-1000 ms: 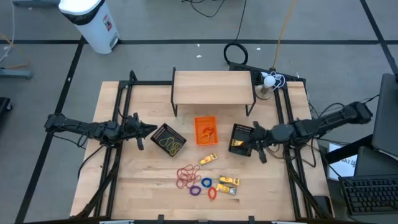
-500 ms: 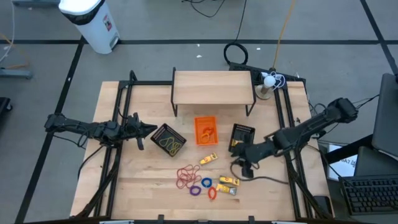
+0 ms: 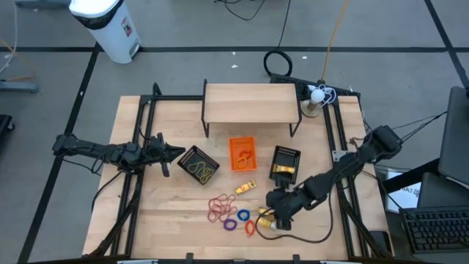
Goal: Pick & Place Office Desk Supplies
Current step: Put the yellow pack of crayons into the right black bin
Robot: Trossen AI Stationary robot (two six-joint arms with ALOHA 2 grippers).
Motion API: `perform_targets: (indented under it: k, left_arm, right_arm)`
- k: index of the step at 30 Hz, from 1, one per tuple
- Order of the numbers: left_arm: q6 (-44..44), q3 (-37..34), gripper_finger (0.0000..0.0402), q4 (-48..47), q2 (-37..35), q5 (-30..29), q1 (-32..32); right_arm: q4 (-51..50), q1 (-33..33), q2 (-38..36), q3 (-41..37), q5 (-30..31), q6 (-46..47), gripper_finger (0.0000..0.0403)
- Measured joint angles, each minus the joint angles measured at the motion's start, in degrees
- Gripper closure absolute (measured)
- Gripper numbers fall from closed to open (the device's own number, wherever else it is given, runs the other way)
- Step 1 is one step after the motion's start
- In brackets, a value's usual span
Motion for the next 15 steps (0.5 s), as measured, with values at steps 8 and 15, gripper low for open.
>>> perform_targets:
  k: [8, 15]
  left_arm:
    - [0.21, 0.0, 0.038, 0.0, 0.0, 0.0, 0.01]
    - [0.44, 0.0, 0.038, -0.07, 0.0, 0.0, 0.0]
  right_arm:
    - [3.04, 0.28, 5.4, 0.0, -2.15, 1.31, 0.0202]
    - [0.75, 0.26, 9.53, 0.02, -3.1, 3.95, 0.0204]
